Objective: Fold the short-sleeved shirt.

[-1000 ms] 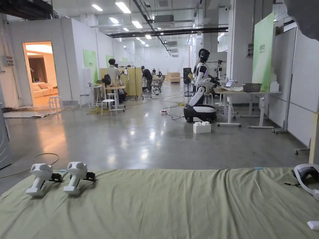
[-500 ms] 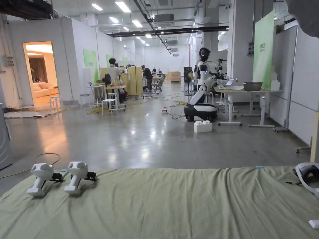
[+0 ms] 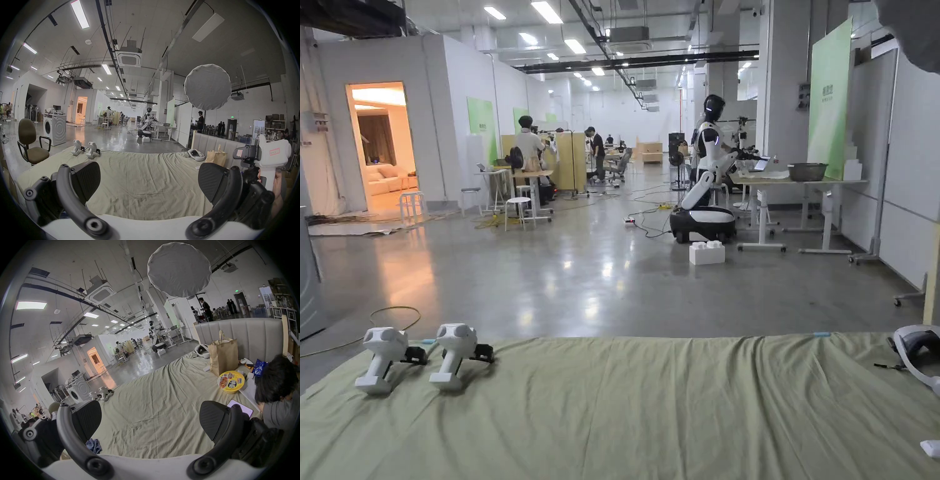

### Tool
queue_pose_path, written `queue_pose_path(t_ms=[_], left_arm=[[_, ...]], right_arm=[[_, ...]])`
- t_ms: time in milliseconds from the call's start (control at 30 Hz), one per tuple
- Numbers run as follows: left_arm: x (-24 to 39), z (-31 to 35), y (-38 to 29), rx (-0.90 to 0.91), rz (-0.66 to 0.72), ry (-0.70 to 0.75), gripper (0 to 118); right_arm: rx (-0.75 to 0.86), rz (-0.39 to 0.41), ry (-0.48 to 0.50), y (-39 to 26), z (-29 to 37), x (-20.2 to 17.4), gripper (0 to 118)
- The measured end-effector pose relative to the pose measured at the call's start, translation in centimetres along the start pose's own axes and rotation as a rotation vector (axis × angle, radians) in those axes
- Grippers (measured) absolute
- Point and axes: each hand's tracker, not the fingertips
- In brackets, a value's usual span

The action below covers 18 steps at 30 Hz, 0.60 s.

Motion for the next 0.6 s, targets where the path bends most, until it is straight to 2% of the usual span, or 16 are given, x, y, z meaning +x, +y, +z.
queue_pose_path(t_ms=[200, 400, 500, 567, 600], left_arm=[[0.2, -0.2, -0.1, -0.001, -0.028, 0.020, 118], [1.0, -0.5, -1.0, -0.007, -0.097, 0.071, 118], [1.1, -0.6, -1.5, -0.010, -0.111, 0.075, 118], [0.9, -0.7, -1.5, -0.016, -0.103, 0.070, 118], [0.8, -0.7, -1.5, -0.017, -0.092, 0.067, 118]], right_arm=[[0.059, 0.074, -0.009, -0.5, 0.1, -0.3, 118], [0.172, 0.351, -0.062, -2.7, 0.4, -1.5, 118], [0.248, 0.503, -0.046, -4.1, 1.3, -2.0, 118], [0.274, 0.554, -0.048, -4.6, 1.6, -2.5, 118], [0.268, 0.551, -0.042, -4.6, 1.6, -2.6, 118]])
